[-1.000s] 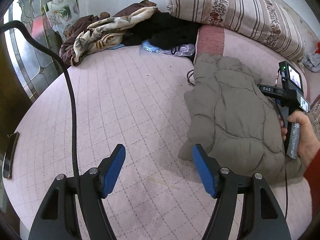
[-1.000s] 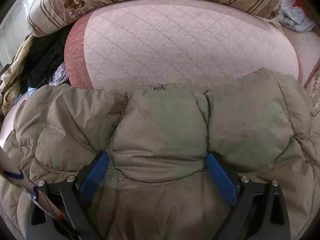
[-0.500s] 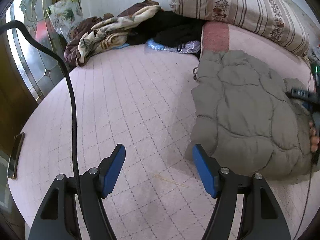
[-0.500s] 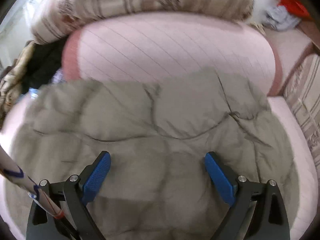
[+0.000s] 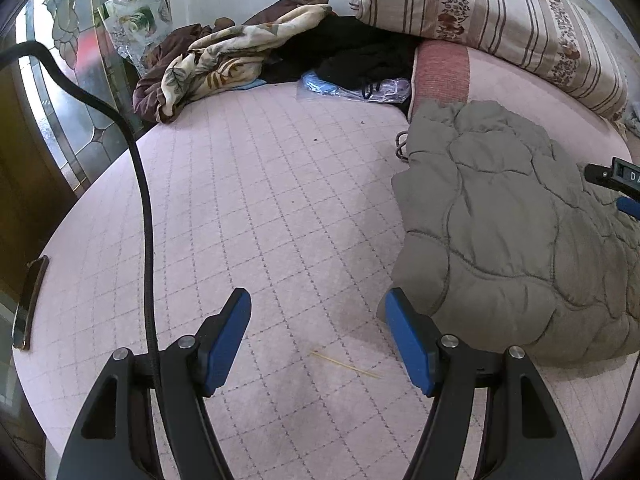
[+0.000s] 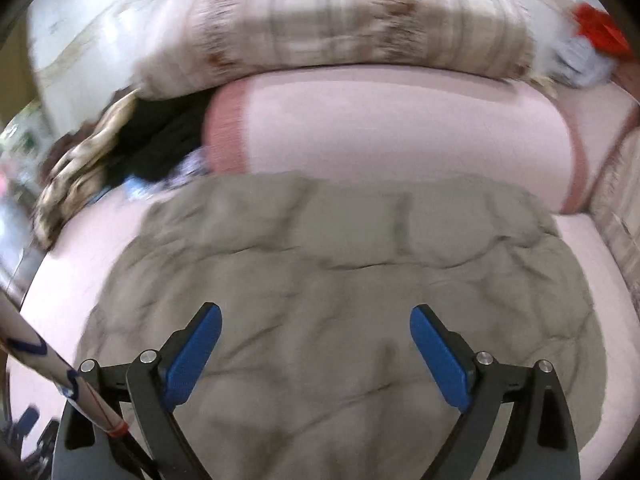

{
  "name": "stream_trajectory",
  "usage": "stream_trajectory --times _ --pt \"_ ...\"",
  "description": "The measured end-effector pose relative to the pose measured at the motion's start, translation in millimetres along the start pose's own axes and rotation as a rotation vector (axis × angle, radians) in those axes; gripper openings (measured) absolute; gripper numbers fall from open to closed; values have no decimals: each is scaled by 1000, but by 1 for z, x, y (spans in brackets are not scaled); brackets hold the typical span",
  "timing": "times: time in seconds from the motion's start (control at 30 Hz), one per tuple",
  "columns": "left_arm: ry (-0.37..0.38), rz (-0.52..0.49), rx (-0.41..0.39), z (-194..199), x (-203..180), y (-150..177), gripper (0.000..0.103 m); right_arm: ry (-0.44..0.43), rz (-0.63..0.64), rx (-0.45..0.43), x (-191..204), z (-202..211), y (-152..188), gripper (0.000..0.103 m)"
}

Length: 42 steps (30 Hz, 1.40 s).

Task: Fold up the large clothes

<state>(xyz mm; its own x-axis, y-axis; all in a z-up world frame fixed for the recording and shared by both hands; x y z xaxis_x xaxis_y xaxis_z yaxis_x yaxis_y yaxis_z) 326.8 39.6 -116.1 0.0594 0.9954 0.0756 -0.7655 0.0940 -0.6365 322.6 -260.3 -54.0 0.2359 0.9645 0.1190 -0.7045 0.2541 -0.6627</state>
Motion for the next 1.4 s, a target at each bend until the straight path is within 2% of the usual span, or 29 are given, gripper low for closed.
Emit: stream_trajectory --times 0.07,0.13,0.2,0.3,0.43,0.53,0.57,0.67,0.8,0.9,1.0,1.07,1.17,1.23,1.33,1.4 --pt "-5 -1 1 -1 1 1 69 -6 85 30 31 -13 8 97" --pt "-4 0 2 0 2 0 69 21 136 78 45 -37 21 97" --pt "0 1 2 0 3 0 69 62 137 133 49 -64 37 103" --pt "5 2 4 1 3 -2 69 77 144 112 48 -73 41 103" --pt "8 4 3 4 2 -3 69 36 122 132 41 -59 33 101" --pt "0 -1 -12 11 -1 -3 69 25 84 89 19 -20 25 100" --pt "-5 -6 -21 13 -2 -3 69 25 84 89 19 -20 25 100" --pt "-16 -19 -36 19 -6 -1 69 66 61 77 -14 0 30 100" --pt "-18 -35 -44 26 -11 3 69 175 -29 134 -93 13 51 100" --pt "-23 -44 -46 26 -13 4 69 180 -151 116 -154 38 67 100" --pt "-42 -41 -36 22 -8 0 69 146 -250 82 -198 70 75 100" --pt "-19 -10 -13 16 -2 -9 69 137 -287 69 -220 83 74 100" --pt "79 27 45 -3 -1 -28 70 132 -342 63 -260 91 71 101" --pt "151 22 93 -27 -10 -45 71 109 -375 82 -272 85 70 102" --pt "298 4 144 -59 -29 -61 71 17 -458 142 -299 61 74 102" --pt "382 -3 183 -79 -42 -65 72 -80 -536 172 -311 38 77 103"
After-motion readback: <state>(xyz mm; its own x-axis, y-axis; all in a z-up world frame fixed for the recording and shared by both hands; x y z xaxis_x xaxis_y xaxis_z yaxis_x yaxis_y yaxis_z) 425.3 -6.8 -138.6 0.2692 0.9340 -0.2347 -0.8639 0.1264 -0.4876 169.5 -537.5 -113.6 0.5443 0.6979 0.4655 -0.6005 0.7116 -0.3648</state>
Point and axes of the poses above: each gripper's, at about its wrist camera, not at the fingertips, and z roughly against the way its jaws point, x to its left, y to its underside, the point moved 5 cm from there along -z, roughly the way its jaws point, and after that the axes turned 6 degrees about -y, right-handed, at the moved point
